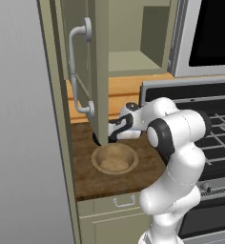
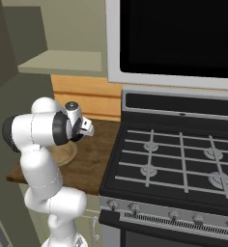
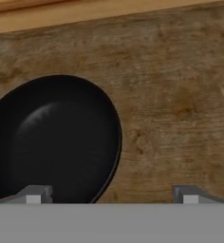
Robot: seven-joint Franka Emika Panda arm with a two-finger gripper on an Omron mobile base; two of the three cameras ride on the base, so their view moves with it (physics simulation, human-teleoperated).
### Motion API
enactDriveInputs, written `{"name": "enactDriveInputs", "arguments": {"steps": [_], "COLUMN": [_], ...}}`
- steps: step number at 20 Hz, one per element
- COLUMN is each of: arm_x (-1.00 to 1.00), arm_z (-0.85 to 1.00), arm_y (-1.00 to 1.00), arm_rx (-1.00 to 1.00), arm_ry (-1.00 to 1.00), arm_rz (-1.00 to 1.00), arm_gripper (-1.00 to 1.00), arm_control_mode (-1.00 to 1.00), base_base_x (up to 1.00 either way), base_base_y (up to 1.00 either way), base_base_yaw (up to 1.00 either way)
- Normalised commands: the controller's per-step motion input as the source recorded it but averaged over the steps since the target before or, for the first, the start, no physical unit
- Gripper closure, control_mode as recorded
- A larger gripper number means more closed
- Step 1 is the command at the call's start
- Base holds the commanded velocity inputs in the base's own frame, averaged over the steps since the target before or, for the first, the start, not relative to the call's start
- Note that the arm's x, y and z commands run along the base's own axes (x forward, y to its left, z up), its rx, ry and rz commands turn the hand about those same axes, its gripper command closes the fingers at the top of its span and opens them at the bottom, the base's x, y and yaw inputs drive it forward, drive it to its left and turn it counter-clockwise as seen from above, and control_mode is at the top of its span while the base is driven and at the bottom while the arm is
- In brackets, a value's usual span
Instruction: Pick up the bowls on the counter and stack them on top of one another in the open cabinet. Place the smaller bowl on top of the larger bowl.
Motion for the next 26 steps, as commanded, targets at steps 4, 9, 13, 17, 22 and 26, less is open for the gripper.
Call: {"name": "enactDriveInputs", "arguments": {"steps": [4, 9, 13, 17, 22, 26], "arm_x": [0.21, 0.13, 0.05, 0.1, 0.1, 0.0], "arm_z": [-0.13, -0.17, -0.26, -0.21, -0.08, 0.0], "arm_y": [0.0, 0.04, 0.08, 0.11, 0.04, 0.0], "arm_rx": [0.0, 0.0, 0.0, 0.0, 0.0, 0.0], "arm_ry": [0.0, 0.0, 0.0, 0.0, 0.0, 0.0], "arm_rz": [0.0, 0.0, 0.0, 0.0, 0.0, 0.0], "arm_gripper": [-1.0, -1.0, -1.0, 1.0, 1.0, 1.0], "arm_control_mode": [-1.0, -1.0, -1.0, -1.0, -1.0, -1.0], "base_base_x": [0.0, 0.0, 0.0, 0.0, 0.0, 0.0], "base_base_y": [0.0, 0.0, 0.0, 0.0, 0.0, 0.0], "base_base_yaw": [0.0, 0.0, 0.0, 0.0, 0.0, 0.0]}}
